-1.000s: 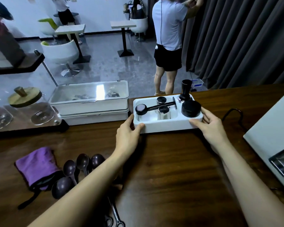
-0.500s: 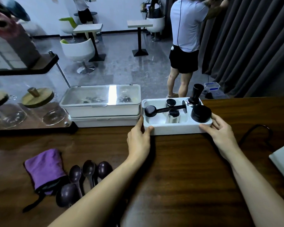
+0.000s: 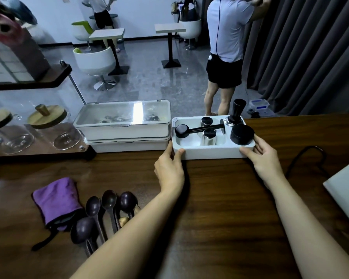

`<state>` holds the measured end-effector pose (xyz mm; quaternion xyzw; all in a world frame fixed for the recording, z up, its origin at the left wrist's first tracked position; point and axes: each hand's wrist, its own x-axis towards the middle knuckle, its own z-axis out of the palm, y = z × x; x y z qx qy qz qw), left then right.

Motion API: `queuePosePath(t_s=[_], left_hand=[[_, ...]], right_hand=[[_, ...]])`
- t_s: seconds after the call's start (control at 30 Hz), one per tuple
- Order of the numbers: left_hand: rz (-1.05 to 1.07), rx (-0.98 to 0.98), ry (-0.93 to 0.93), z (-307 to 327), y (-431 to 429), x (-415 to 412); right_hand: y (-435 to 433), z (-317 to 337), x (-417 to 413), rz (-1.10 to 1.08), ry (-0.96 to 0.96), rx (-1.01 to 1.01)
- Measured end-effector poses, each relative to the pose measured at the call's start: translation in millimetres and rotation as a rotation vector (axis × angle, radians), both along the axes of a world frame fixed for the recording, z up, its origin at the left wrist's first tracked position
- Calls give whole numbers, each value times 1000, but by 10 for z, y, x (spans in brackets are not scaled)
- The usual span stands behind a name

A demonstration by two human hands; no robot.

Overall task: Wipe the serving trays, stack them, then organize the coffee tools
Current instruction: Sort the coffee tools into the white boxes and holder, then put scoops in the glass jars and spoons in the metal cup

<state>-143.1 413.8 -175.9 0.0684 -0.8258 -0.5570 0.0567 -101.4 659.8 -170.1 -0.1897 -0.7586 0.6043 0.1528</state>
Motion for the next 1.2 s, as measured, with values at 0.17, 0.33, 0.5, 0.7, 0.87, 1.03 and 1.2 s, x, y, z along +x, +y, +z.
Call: queuePosePath(t_s=[0.17,0.33,0.5,0.7,0.87,1.03,1.2], left_hand=[[-138,-17,-139,30,-192,-59],[-250,-44,-113,110,-461,240],[-345,14,-77,214,-787,545],[-348,14,4,224,-1487,740],[-346,-2,81,205,-2390,921],[-269,-48,146,155,-3312,925],[-239,-133,135,92,-3847,984]], right_hand=[[-101,9,64,-93,-31,47],[-286,-37,165,-187,-65,110],[-437,-53,304,-299,-90,-52],[-999,-64,682,-310,-106,-135],[-1852,82,970,-285,-21,-170],[-2862,295,1157,-157,10,-55],[-3580,372,1351,48,-72,187]])
